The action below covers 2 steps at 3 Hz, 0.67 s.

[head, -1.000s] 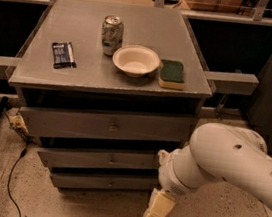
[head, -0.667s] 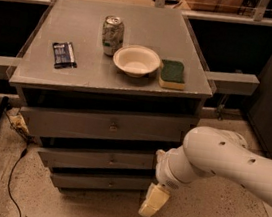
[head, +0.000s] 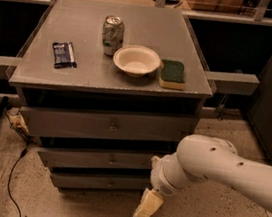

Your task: Open middle drawer

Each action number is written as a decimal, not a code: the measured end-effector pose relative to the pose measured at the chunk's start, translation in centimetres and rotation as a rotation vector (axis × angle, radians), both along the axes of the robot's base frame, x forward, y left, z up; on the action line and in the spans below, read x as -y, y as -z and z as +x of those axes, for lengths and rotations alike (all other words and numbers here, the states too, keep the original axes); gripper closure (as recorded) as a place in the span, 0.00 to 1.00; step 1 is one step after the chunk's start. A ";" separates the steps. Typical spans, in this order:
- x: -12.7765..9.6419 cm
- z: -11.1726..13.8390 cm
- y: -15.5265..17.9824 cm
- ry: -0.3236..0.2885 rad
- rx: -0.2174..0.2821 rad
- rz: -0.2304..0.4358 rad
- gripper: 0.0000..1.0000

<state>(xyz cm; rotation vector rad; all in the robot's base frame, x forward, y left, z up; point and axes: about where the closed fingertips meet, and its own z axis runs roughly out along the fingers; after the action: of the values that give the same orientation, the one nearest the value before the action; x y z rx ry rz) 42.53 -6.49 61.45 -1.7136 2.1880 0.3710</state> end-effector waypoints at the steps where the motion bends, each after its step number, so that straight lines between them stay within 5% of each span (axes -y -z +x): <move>1: -1.3 1.7 3.4 0.017 -0.020 0.024 0.00; 2: -2.0 3.7 5.9 0.031 -0.027 0.031 0.00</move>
Offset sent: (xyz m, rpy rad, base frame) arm 0.0609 0.0264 -0.0876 0.0400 0.0323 -0.0509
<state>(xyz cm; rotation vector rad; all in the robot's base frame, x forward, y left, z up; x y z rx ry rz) 46.18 -4.51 55.58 -1.6656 2.2129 0.4202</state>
